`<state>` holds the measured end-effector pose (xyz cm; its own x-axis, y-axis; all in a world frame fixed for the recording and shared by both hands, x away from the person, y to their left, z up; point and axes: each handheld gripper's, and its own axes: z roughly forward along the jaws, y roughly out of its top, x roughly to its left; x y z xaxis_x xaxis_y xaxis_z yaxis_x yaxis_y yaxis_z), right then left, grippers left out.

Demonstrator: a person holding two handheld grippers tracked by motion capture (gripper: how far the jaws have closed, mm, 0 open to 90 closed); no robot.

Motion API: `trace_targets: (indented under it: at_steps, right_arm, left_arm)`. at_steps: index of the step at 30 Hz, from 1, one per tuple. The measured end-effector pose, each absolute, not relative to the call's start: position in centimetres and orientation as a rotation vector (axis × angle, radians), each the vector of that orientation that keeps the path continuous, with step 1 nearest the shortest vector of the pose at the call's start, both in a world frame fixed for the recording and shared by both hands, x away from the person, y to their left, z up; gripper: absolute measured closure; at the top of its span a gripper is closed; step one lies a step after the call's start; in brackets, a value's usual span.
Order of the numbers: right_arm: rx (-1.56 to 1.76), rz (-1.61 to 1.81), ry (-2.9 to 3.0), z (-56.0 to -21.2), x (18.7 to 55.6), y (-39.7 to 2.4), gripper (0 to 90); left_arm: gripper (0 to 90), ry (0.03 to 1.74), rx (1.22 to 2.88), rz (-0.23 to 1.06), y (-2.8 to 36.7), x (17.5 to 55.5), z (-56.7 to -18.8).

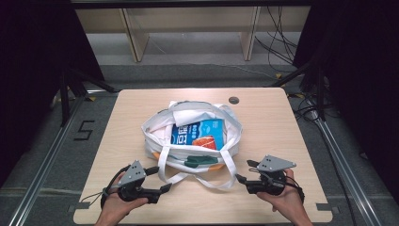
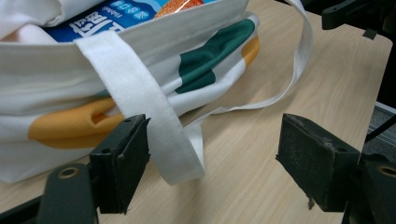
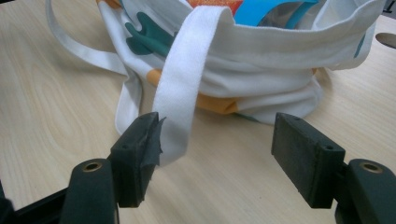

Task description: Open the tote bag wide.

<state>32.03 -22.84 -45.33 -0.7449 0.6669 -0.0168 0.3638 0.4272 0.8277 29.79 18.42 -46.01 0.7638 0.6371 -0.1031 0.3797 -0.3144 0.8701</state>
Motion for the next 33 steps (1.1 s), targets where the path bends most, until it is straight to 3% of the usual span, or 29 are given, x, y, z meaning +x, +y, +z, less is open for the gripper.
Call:
trace_targets:
  at_steps: [33]
  right_arm:
    - [0.937, 1.2, 2.41, -48.5, 28.2, -24.1, 31.3]
  left_arm:
    - [23.2, 0.836, 1.976, 0.3, 18.9, 26.9, -48.9]
